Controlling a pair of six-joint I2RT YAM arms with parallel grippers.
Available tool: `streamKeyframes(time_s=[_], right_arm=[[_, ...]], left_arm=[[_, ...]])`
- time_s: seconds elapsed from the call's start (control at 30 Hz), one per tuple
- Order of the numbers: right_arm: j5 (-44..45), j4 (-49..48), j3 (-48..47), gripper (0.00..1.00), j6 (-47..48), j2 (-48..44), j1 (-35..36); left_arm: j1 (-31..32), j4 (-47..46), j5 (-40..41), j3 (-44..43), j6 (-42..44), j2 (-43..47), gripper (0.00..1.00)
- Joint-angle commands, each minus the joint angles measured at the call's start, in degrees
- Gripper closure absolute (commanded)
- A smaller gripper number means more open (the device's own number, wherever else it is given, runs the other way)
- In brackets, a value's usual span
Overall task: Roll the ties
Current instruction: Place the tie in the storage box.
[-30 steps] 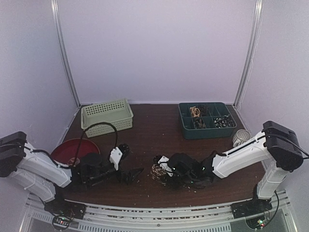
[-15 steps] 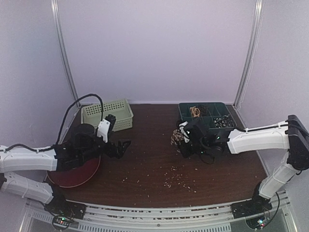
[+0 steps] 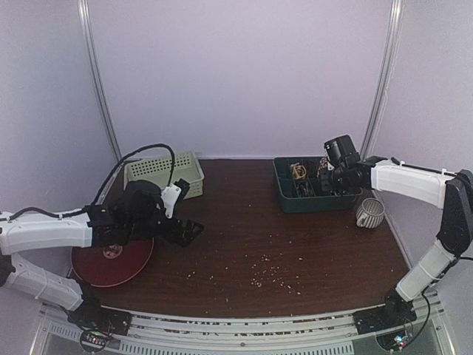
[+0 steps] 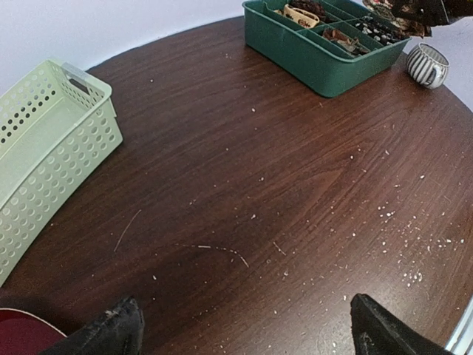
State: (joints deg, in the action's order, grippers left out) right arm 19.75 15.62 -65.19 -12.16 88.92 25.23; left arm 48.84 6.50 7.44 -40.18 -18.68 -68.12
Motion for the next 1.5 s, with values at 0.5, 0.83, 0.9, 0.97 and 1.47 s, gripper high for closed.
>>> streamKeyframes(time_s=[0.5,0.83,0.9,0.97,1.47], right_arm=[[-3.77,15.68,-18.18,0.66,3.7,16.96,-4.32],[-5.08,20.54,-25.8,0.66,2.78,23.39,-4.78],[-6.67,20.13,-26.54,0.66,2.93,24.12,-4.98],[-7.69,20.29,-27.42,0.66,2.79,25.0,-5.17],[-11.89,16.87,-24.64,0.67,1.12,26.85,-7.78]], left_arm=[[-0.73,1.4,2.24,0.9,-0.06,1.67,0.02],[-0.82,1.75,2.8,0.99,0.02,2.37,0.02],[-0.83,1.67,3.03,1.05,0.12,2.53,0.02],[-0.9,1.66,3.34,1.03,0.13,2.46,0.02],[-0.92,2.01,4.0,0.73,0.31,2.55,0.02]])
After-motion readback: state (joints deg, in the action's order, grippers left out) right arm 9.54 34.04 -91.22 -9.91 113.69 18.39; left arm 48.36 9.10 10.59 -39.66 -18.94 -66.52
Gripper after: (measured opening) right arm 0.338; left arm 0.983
